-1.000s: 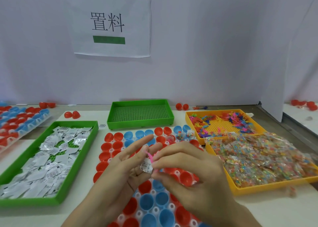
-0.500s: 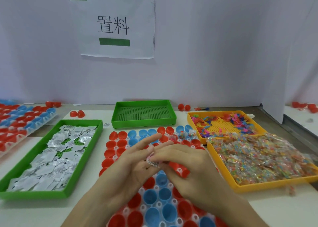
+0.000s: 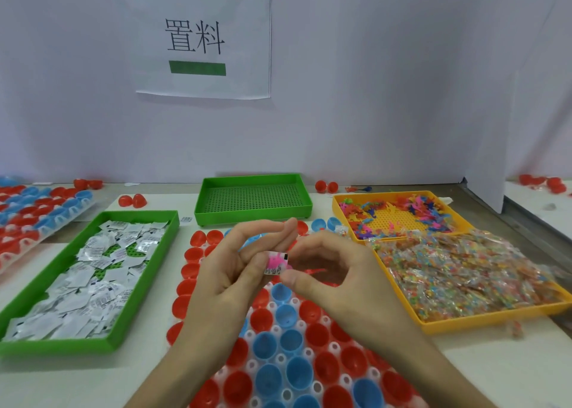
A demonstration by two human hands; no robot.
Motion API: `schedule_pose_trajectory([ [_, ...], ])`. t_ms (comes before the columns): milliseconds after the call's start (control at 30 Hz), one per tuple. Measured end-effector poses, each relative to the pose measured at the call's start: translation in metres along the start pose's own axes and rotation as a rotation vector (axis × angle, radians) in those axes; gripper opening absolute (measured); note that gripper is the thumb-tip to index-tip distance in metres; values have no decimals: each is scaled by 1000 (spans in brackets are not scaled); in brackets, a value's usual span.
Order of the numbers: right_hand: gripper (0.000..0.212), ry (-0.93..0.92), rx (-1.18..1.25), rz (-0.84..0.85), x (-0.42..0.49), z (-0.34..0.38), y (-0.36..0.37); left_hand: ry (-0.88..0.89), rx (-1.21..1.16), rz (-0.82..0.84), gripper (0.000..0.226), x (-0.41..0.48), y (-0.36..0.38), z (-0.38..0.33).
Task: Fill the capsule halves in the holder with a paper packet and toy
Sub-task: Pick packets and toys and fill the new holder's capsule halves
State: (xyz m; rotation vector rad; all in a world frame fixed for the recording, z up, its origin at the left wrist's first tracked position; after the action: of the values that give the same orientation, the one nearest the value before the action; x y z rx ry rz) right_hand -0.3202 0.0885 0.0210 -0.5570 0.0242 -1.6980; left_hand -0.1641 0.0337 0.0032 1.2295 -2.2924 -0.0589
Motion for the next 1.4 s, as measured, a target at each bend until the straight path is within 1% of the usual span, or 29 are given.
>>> schedule_pose_trajectory([
  [100,12,-6,125,1,-2,0,3,74,118,16,30,-2,5,0],
  [200,12,-31,185,-37,-2,0,3,88,197,34,33,-4,10,0],
  [333,19,-61,144,-83,-1,3,-1,42,194,40,28,-4,9,-2],
  [400,19,-86,92,-94,1,5,-8,8,183,9,19,-1,7,-5],
  [500,16,-106,45,-87,0,5,-14,-10,231,-9,16,1,5,-7],
  [600,14,-131,-45,-11,-2,8,-15,-21,244,-6,16,0,3,-4],
  [700,9,-129,-215,179,2,13,-34,-25,275,-18,16,-1,1,-3],
  [733,9,-113,-281,177,6,11,-47,-33,270,-19,15,0,1,-4],
  [767,9,-83,-358,106,10,6,-63,-42,259,-27,15,0,1,-5],
  [800,9,-33,-461,-11,14,-2,-81,-51,246,-42,15,0,1,-5],
  [833,10,38,-592,-130,16,-12,-100,-59,238,-61,15,1,0,-5],
  [867,9,130,-720,-212,17,-23,-118,-65,235,-79,15,1,-1,-6],
  [900,8,240,-812,-242,16,-35,-135,-69,237,-93,15,1,-1,-7],
  [967,11,440,-846,-176,13,-59,-156,-71,230,-115,18,2,-1,-8],
  [1000,11,493,-826,-132,13,-68,-160,-72,221,-124,18,3,0,-9],
  [1033,11,509,-821,-110,13,-74,-162,-74,213,-133,19,3,0,-9],
  [1133,16,475,-850,-151,16,-82,-162,-80,207,-140,19,4,1,-9],
  [1267,28,383,-859,-360,14,-80,-165,-103,178,-126,20,3,3,-8],
  [1333,25,280,-748,-445,13,-67,-158,-115,166,-114,21,2,4,-8],
  [1367,23,225,-628,-451,14,-58,-149,-118,157,-107,22,2,4,-8],
  [1400,21,179,-485,-421,15,-47,-136,-119,147,-104,21,2,4,-8],
])
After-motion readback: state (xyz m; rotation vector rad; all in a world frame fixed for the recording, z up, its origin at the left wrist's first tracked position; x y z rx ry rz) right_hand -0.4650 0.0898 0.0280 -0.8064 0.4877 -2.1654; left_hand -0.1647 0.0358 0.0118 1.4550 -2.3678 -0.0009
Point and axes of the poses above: each hand's wrist, its own x-axis towards the middle knuckle, its own y-axis out of the palm, z = x × y, the point moved 1 cm from there along x, towards the middle knuckle, and after that the axes turned 7 degrees about -x, right-handed, at the moved point
